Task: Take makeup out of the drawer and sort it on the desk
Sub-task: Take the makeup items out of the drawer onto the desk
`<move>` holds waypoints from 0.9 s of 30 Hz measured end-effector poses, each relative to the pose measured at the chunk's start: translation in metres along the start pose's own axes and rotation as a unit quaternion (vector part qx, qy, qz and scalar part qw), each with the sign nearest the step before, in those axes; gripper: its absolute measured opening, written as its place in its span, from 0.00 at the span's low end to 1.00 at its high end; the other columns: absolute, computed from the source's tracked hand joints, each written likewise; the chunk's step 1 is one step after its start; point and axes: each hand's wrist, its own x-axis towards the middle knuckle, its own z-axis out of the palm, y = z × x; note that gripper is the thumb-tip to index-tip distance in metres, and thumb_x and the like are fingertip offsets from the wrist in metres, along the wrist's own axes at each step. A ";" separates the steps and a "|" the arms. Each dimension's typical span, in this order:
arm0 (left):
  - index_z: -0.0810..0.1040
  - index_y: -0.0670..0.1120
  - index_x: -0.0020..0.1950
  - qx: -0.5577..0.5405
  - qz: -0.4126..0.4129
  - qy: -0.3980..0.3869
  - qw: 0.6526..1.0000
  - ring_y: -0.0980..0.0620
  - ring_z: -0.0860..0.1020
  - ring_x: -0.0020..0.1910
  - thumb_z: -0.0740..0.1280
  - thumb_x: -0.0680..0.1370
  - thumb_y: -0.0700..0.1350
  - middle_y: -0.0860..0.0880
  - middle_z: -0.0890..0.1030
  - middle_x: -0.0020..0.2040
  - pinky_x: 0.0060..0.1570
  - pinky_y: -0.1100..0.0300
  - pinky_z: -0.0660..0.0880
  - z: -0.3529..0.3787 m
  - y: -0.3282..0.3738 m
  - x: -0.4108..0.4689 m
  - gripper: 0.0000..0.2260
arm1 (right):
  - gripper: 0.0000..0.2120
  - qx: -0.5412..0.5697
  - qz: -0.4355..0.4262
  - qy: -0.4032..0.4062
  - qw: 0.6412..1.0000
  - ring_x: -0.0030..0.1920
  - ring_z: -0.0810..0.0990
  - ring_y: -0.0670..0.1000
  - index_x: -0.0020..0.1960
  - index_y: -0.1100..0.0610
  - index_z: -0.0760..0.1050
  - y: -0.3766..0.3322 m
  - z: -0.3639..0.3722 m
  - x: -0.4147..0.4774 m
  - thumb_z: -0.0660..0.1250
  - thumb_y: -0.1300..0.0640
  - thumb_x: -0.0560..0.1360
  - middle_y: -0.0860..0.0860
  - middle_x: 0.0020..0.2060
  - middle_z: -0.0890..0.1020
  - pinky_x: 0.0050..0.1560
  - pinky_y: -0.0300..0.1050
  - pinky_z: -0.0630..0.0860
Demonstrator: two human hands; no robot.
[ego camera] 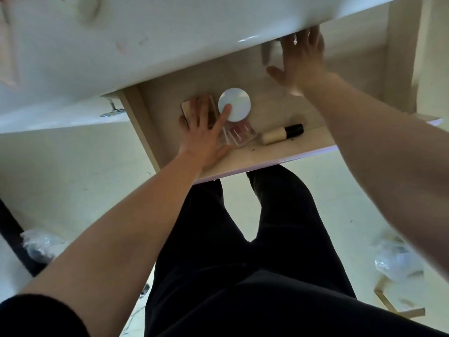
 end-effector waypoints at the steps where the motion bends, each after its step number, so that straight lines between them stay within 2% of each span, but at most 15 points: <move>1: 0.35 0.61 0.78 0.003 0.003 0.002 1.000 0.34 0.36 0.77 0.62 0.76 0.66 0.38 0.38 0.79 0.72 0.29 0.49 0.001 -0.003 -0.002 0.42 | 0.36 -0.004 -0.001 -0.006 1.000 0.78 0.46 0.69 0.79 0.55 0.52 -0.001 0.003 0.004 0.63 0.44 0.79 0.64 0.78 0.54 0.76 0.65 0.51; 3: 0.38 0.61 0.79 0.022 0.018 0.018 0.999 0.33 0.39 0.78 0.65 0.76 0.62 0.37 0.42 0.79 0.72 0.31 0.52 -0.001 -0.010 -0.003 0.43 | 0.31 -0.009 -0.007 0.022 1.000 0.78 0.49 0.70 0.79 0.53 0.54 -0.003 0.010 0.002 0.60 0.46 0.81 0.63 0.77 0.58 0.73 0.67 0.59; 6: 0.43 0.57 0.80 0.042 0.019 0.036 0.998 0.34 0.49 0.77 0.70 0.73 0.62 0.37 0.49 0.79 0.69 0.35 0.61 -0.009 -0.018 0.002 0.46 | 0.23 -0.031 -0.021 0.089 0.995 0.74 0.61 0.70 0.75 0.53 0.61 -0.006 0.017 -0.015 0.59 0.54 0.81 0.63 0.73 0.65 0.59 0.67 0.73; 8: 0.46 0.52 0.80 0.031 -0.014 0.038 0.999 0.34 0.55 0.75 0.73 0.69 0.64 0.37 0.54 0.77 0.66 0.38 0.65 -0.014 -0.020 0.006 0.50 | 0.23 -0.030 -0.034 0.086 0.995 0.68 0.66 0.69 0.74 0.53 0.63 -0.003 0.019 -0.026 0.61 0.57 0.80 0.62 0.70 0.68 0.54 0.65 0.75; 11: 0.53 0.48 0.79 0.016 -0.061 0.040 0.997 0.34 0.61 0.70 0.77 0.65 0.64 0.36 0.61 0.72 0.64 0.40 0.65 -0.021 -0.018 0.011 0.52 | 0.27 -0.041 -0.038 0.067 0.996 0.62 0.71 0.67 0.73 0.57 0.65 0.004 0.025 -0.040 0.67 0.59 0.75 0.64 0.65 0.71 0.53 0.62 0.74; 13: 0.58 0.46 0.76 0.013 -0.088 0.046 0.995 0.34 0.64 0.67 0.78 0.63 0.63 0.36 0.62 0.70 0.65 0.39 0.63 -0.027 -0.016 0.014 0.50 | 0.19 -0.029 -0.013 0.107 0.994 0.63 0.72 0.67 0.65 0.58 0.70 0.005 0.031 -0.043 0.65 0.59 0.74 0.63 0.64 0.73 0.53 0.62 0.75; 15: 0.61 0.45 0.73 0.007 -0.093 0.046 0.995 0.34 0.66 0.65 0.79 0.63 0.62 0.35 0.62 0.70 0.67 0.39 0.62 -0.031 -0.015 0.017 0.47 | 0.14 -0.002 0.015 0.136 0.991 0.69 0.68 0.69 0.62 0.58 0.72 0.004 0.032 -0.040 0.62 0.56 0.77 0.62 0.68 0.72 0.56 0.64 0.74; 16: 0.62 0.44 0.72 0.002 -0.091 0.042 0.995 0.34 0.67 0.65 0.80 0.63 0.61 0.35 0.62 0.70 0.66 0.39 0.63 -0.032 -0.016 0.018 0.46 | 0.15 0.020 0.012 0.117 0.993 0.71 0.66 0.69 0.62 0.59 0.71 0.004 0.030 -0.037 0.60 0.54 0.78 0.61 0.69 0.71 0.58 0.64 0.73; 18: 0.62 0.44 0.70 -0.007 -0.089 0.041 0.995 0.34 0.69 0.63 0.79 0.63 0.61 0.35 0.62 0.70 0.65 0.41 0.65 -0.032 -0.018 0.017 0.45 | 0.18 0.040 -0.012 0.082 0.996 0.67 0.70 0.67 0.63 0.59 0.69 0.005 0.025 -0.032 0.59 0.50 0.77 0.62 0.66 0.73 0.57 0.63 0.75; 20: 0.63 0.45 0.70 -0.009 -0.093 0.052 0.994 0.35 0.70 0.62 0.78 0.63 0.64 0.36 0.63 0.70 0.64 0.43 0.66 -0.034 -0.020 0.014 0.44 | 0.26 0.040 -0.011 0.049 0.998 0.62 0.72 0.66 0.67 0.59 0.67 0.008 0.021 -0.035 0.65 0.46 0.75 0.63 0.63 0.73 0.53 0.58 0.75; 23: 0.64 0.47 0.69 -0.016 -0.102 0.064 0.993 0.38 0.72 0.61 0.74 0.64 0.69 0.38 0.66 0.68 0.62 0.45 0.70 -0.040 -0.022 0.008 0.44 | 0.39 0.082 -0.004 -0.010 0.997 0.62 0.71 0.65 0.75 0.54 0.61 0.010 0.016 -0.047 0.73 0.45 0.69 0.62 0.65 0.68 0.57 0.56 0.74; 25: 0.65 0.47 0.69 -0.020 -0.091 0.034 0.995 0.40 0.74 0.59 0.73 0.64 0.70 0.40 0.68 0.66 0.60 0.46 0.72 -0.040 -0.022 0.004 0.43 | 0.43 0.134 -0.009 -0.064 0.989 0.62 0.72 0.64 0.75 0.54 0.62 0.009 0.017 -0.056 0.75 0.44 0.66 0.60 0.66 0.66 0.59 0.53 0.74; 27: 0.66 0.46 0.68 -0.032 -0.073 -0.008 0.997 0.41 0.74 0.59 0.73 0.64 0.69 0.42 0.71 0.63 0.58 0.47 0.73 -0.034 -0.019 -0.001 0.41 | 0.43 0.147 -0.026 -0.130 0.980 0.60 0.74 0.61 0.72 0.56 0.64 0.007 0.019 -0.063 0.77 0.42 0.64 0.57 0.64 0.69 0.55 0.49 0.73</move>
